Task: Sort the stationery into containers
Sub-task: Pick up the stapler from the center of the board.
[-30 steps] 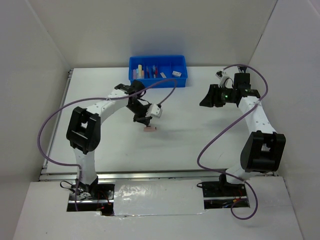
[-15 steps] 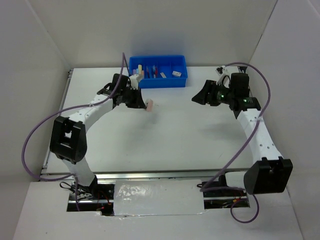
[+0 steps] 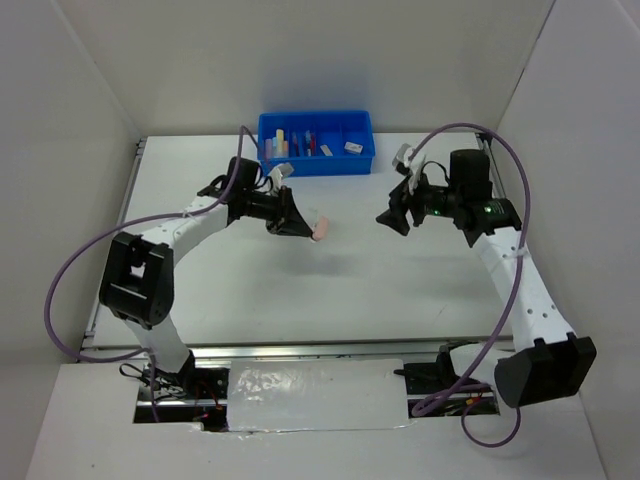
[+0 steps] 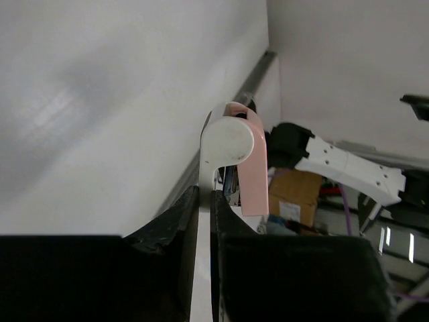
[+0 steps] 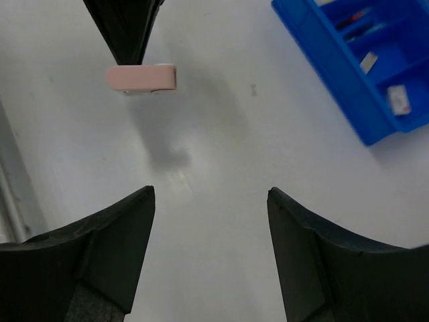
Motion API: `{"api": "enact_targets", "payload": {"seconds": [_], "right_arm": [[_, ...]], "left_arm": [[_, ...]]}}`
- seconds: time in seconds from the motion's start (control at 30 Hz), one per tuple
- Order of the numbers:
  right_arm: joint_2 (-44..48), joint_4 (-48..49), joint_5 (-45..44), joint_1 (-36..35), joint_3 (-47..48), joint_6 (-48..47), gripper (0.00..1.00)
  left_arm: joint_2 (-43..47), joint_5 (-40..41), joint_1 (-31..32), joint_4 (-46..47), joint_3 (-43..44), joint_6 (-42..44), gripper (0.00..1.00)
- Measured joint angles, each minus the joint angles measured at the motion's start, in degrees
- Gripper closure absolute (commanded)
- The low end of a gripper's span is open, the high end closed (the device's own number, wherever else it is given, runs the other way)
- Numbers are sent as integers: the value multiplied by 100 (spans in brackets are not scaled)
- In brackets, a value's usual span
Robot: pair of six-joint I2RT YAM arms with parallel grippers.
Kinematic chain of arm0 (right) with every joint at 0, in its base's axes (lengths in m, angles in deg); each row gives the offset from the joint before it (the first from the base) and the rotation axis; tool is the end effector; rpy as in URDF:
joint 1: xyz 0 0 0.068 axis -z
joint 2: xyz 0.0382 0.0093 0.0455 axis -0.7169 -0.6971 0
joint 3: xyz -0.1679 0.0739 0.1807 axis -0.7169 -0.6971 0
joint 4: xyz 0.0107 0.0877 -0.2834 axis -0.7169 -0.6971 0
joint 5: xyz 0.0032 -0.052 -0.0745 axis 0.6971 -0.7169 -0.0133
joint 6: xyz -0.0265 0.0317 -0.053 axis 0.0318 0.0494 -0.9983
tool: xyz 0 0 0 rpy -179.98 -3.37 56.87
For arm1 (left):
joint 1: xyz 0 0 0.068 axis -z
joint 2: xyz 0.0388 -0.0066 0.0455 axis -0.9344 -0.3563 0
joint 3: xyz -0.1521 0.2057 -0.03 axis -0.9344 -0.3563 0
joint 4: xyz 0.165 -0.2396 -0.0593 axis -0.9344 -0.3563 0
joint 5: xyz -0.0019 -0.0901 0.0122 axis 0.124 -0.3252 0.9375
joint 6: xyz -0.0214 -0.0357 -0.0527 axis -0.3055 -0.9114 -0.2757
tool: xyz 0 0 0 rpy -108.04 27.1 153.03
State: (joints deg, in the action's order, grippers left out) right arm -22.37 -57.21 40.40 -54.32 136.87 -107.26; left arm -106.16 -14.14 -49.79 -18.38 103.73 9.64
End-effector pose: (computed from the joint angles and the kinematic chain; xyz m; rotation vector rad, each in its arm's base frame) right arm 0.2976 0.0819 0.3502 -1.0570 1.7319 0.5827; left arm 0.3827 -0.1789 0.2167 0.1032 2.4358 -1.5360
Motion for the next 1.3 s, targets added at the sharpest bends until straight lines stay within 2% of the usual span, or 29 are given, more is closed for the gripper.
{"api": "enact_targets", "payload": {"seconds": [0.2, 0.4, 0.63, 0.93, 1.3], "right_arm": [[802, -651, 496, -46, -269, -2697, 26], [1169, -1320, 798, -942, -387, -3971, 28], [1191, -1727, 953, -2214, -382, -4260, 30], [1635, -1937, 863, -3508, -382, -3928, 35], [1342, -1954, 409, -3906, -332, -3388, 35]], "left_arm": [[138, -946, 448, -225, -448, 166, 100], [721, -1707, 1204, -109, -942, 210, 100], [901, -2417, 1777, 44, -955, 509, 100], [898, -2806, 1843, 74, -960, 772, 100], [859, -2804, 1884, 61, -960, 804, 100]]}}
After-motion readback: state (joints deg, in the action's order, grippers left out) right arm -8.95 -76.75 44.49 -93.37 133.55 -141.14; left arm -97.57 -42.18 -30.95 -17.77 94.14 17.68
